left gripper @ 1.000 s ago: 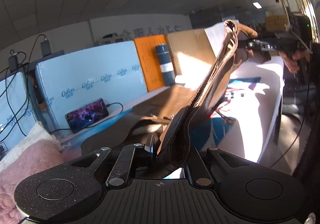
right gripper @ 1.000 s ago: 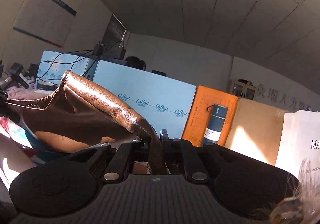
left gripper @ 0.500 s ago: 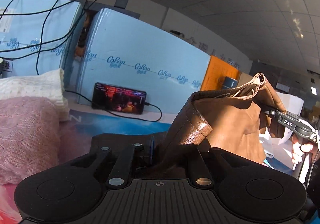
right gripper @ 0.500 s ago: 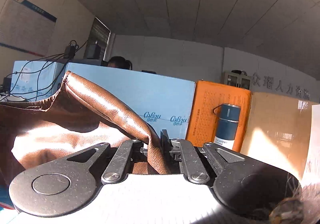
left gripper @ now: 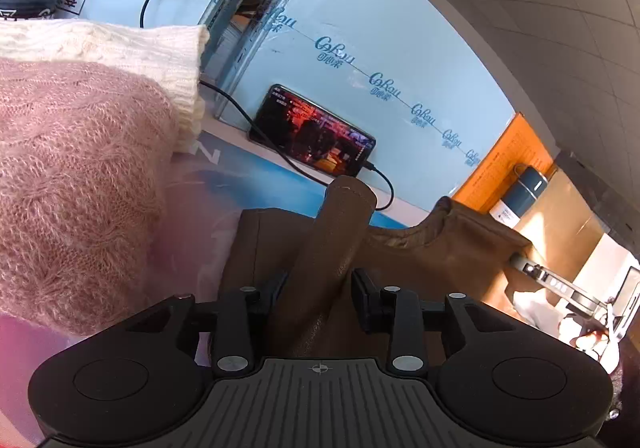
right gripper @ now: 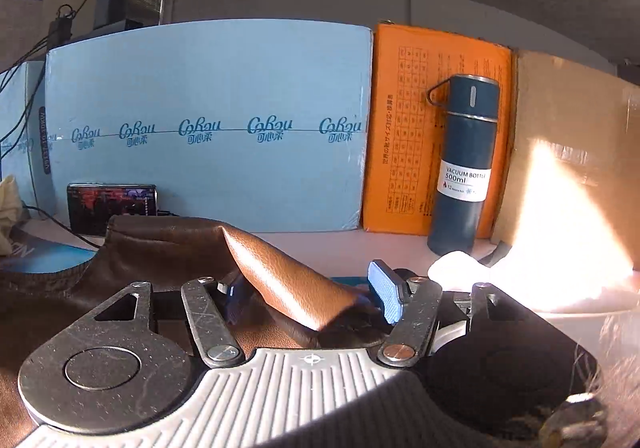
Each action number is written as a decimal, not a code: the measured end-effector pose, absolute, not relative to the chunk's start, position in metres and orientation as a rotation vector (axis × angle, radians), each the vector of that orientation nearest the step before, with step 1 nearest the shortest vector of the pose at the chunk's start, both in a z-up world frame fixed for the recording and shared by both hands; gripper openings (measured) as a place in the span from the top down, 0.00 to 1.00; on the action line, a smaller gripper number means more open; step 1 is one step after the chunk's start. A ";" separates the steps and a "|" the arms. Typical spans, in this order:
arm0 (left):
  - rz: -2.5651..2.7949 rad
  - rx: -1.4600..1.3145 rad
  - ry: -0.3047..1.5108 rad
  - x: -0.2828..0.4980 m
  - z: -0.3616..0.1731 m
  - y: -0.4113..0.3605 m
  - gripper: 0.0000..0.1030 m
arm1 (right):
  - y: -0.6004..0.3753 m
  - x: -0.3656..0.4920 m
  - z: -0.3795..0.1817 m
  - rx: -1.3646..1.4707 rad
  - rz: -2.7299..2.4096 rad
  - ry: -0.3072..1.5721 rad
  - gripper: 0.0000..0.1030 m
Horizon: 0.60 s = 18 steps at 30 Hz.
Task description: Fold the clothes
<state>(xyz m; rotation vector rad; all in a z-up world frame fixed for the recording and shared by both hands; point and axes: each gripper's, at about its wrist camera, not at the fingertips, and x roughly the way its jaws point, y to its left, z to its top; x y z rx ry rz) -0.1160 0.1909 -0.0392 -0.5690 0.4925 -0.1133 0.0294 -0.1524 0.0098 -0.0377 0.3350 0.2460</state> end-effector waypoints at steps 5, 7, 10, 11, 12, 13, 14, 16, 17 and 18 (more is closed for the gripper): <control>-0.134 -0.560 0.471 -0.117 -0.036 0.189 0.38 | -0.185 0.035 -0.001 0.230 0.230 0.424 0.19; -0.133 -0.561 0.473 -0.116 -0.036 0.188 0.35 | -0.202 0.038 -0.005 0.345 0.201 0.466 0.19; -0.124 -0.557 0.471 -0.117 -0.034 0.187 0.35 | -0.216 0.039 -0.013 0.415 0.168 0.525 0.19; -0.114 -0.552 0.470 -0.117 -0.034 0.187 0.35 | -0.219 0.039 -0.016 0.429 0.167 0.542 0.19; -0.105 -0.547 0.472 -0.117 -0.034 0.186 0.38 | -0.221 0.038 -0.019 0.442 0.167 0.557 0.19; -0.094 -0.541 0.479 -0.116 -0.034 0.186 0.49 | -0.223 0.036 -0.021 0.448 0.168 0.562 0.21; -0.084 -0.537 0.488 -0.115 -0.035 0.186 0.61 | -0.222 0.034 -0.021 0.438 0.157 0.561 0.26; -0.084 -0.540 0.512 -0.111 -0.037 0.187 0.85 | -0.219 0.030 -0.021 0.382 0.112 0.568 0.43; -0.087 -0.538 0.519 -0.110 -0.037 0.187 0.86 | -0.216 0.028 -0.021 0.351 0.089 0.571 0.58; -0.089 -0.523 0.520 -0.110 -0.036 0.185 0.86 | -0.214 0.026 -0.021 0.318 0.072 0.571 0.65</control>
